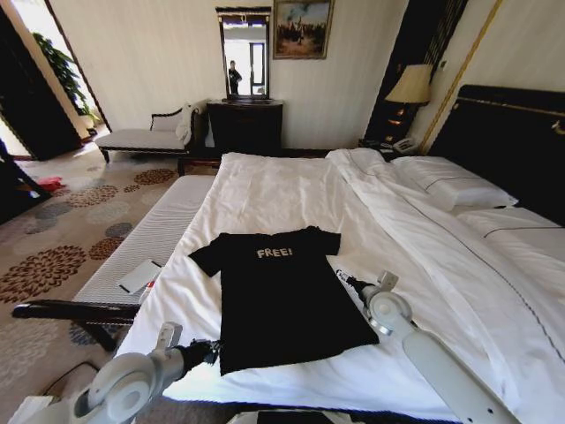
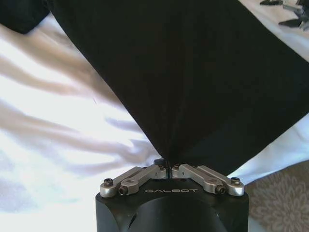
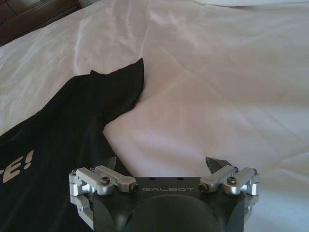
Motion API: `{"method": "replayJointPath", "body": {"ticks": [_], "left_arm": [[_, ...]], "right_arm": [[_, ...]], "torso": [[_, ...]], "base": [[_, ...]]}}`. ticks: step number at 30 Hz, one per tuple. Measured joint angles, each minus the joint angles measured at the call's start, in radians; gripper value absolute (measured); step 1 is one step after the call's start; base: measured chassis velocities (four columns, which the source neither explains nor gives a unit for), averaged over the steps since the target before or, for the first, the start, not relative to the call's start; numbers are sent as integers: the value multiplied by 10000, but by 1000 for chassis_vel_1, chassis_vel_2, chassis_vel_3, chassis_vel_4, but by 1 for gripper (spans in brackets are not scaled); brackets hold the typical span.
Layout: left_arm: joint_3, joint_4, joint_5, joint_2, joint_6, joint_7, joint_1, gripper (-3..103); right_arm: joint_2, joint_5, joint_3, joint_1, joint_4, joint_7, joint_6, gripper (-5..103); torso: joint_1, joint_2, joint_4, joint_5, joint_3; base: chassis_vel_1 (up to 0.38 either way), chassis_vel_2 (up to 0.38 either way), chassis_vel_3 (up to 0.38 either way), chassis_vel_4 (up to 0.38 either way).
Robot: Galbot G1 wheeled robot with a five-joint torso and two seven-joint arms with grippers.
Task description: Fold the clothes on the bed.
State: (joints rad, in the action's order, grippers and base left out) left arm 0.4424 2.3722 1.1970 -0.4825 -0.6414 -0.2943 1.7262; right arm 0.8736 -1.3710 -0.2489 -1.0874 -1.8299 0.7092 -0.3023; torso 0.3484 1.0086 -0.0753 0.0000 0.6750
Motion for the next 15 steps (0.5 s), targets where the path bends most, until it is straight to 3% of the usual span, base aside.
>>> {"method": "replayJointPath", "body": {"ticks": [15], "left_arm": [[547, 29, -742, 546, -17, -154, 1911, 0]], "right_arm": [[-55, 147, -192, -164, 53, -172, 38, 100]], "torso": [[0, 1, 0, -1, -1]], "base": [[0, 0, 0, 0]]}}
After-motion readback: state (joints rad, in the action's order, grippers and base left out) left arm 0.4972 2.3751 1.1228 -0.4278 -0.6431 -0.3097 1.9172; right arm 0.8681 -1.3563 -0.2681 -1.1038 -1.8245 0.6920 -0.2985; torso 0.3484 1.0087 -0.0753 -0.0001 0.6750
